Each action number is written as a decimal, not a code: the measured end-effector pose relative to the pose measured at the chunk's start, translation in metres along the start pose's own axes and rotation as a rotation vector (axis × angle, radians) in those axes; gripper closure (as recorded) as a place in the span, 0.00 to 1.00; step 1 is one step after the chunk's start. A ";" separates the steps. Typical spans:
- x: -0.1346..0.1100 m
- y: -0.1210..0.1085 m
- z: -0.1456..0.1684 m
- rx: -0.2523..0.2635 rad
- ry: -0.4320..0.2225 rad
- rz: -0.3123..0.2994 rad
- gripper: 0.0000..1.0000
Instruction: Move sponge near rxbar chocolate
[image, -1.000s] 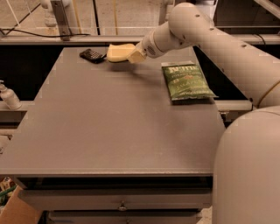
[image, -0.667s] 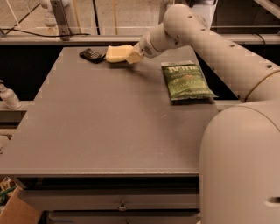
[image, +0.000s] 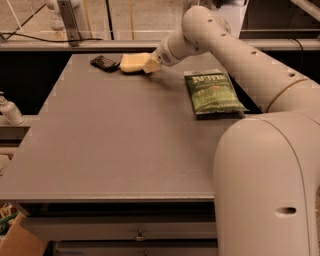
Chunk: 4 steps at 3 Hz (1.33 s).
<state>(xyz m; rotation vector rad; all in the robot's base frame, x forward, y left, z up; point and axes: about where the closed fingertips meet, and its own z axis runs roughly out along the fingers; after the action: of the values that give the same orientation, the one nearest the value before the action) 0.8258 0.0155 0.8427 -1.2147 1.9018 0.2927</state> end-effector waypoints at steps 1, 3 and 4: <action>-0.008 0.005 0.002 -0.012 -0.011 -0.004 0.59; -0.026 0.018 0.002 -0.033 -0.028 -0.023 0.12; -0.027 0.024 0.003 -0.042 -0.029 -0.023 0.00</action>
Offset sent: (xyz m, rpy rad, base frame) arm -0.0100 0.0263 0.0254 0.0263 -0.0196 0.0489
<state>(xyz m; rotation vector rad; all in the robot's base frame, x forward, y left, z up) 0.8122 0.0470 0.8552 -1.2529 1.8638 0.3374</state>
